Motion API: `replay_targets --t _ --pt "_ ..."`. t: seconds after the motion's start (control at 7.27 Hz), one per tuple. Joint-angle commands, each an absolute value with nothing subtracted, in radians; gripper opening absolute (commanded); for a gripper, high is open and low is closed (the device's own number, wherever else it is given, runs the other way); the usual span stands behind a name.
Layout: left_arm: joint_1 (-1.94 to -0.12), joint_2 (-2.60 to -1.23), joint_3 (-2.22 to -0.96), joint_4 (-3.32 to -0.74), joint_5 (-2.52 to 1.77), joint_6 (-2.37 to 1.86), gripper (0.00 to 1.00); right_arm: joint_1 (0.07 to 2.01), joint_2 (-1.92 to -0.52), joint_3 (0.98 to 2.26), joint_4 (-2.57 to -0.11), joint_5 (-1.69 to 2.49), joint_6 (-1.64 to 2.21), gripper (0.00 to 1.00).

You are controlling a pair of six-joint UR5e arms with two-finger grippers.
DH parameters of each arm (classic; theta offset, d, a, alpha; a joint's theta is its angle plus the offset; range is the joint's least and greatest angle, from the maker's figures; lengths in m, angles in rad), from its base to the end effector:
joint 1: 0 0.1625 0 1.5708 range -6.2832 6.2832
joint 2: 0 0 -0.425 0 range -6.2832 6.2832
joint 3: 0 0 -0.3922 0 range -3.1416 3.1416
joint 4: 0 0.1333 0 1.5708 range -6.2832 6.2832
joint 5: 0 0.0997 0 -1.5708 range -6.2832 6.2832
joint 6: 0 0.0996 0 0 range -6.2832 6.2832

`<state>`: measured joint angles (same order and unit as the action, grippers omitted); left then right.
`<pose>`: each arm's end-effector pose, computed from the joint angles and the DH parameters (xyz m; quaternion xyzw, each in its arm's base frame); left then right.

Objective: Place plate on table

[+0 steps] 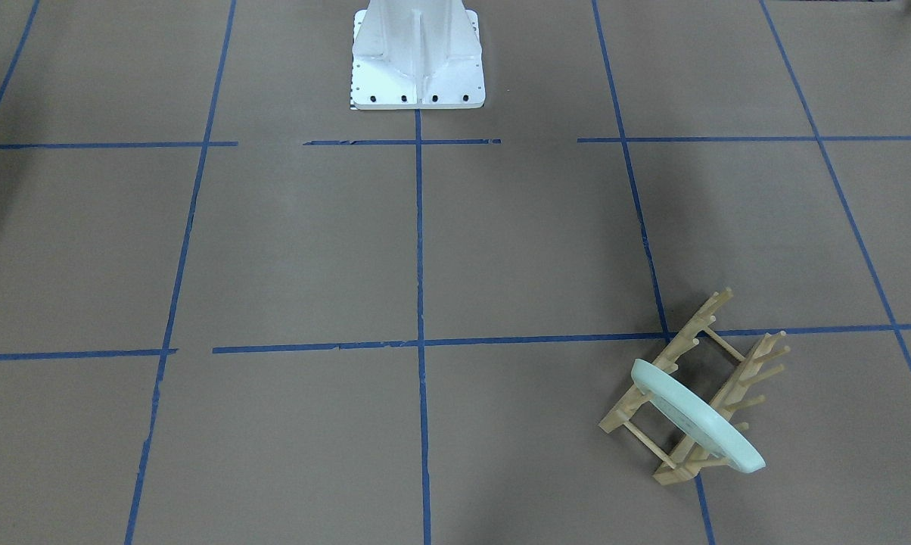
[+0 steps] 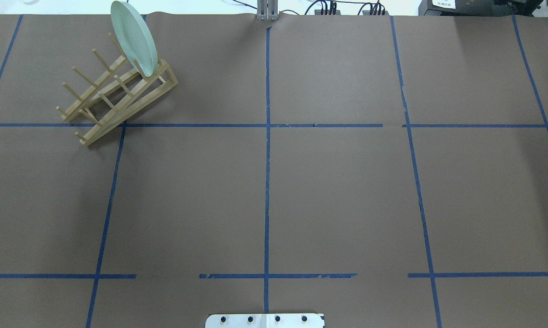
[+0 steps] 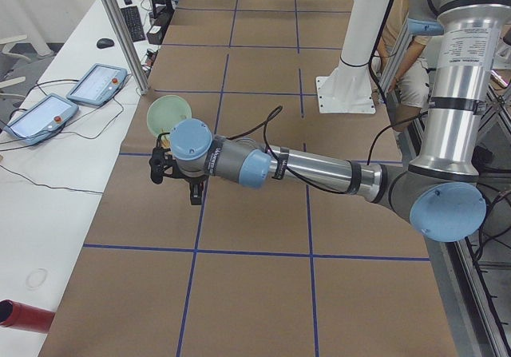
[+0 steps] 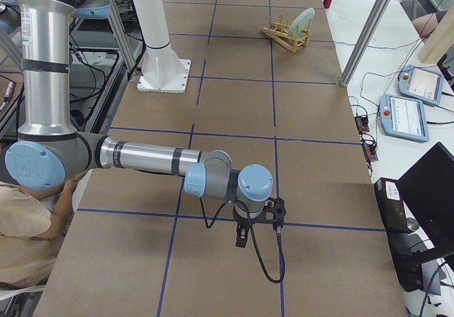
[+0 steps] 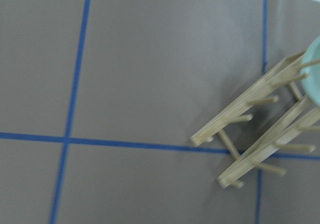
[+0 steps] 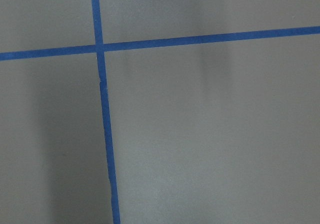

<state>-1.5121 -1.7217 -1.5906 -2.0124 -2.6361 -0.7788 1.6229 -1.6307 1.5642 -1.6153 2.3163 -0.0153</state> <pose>-0.0132 -0.5614 0.4982 0.0403 0.5479 -0.1462 0.8227 0.0894 -0.4528 0.6966 -0.0394 -0.3652 0.0373 0.9294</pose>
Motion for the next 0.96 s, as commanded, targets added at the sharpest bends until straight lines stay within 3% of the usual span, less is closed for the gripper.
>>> replay_targets --t 0.0,0.28,0.55,0.83 --pt "-1.377 -1.869 -1.490 -2.261 -2.511 -1.255 1.00 1.623 -1.631 1.565 -1.615 2.316 -0.015 1.00" --pt "-1.267 -1.994 -1.445 -2.337 -2.313 -1.587 1.00 1.623 -1.631 1.563 -1.615 2.316 -0.015 1.00" --pt "-1.171 -2.005 -1.324 -2.705 -2.069 -1.890 1.00 1.623 -1.631 1.563 -1.615 2.316 -0.015 1.00" --pt "-1.144 -2.066 -1.278 -2.714 -2.000 -1.957 1.00 1.623 -1.631 1.563 -1.615 2.316 -0.015 1.00"
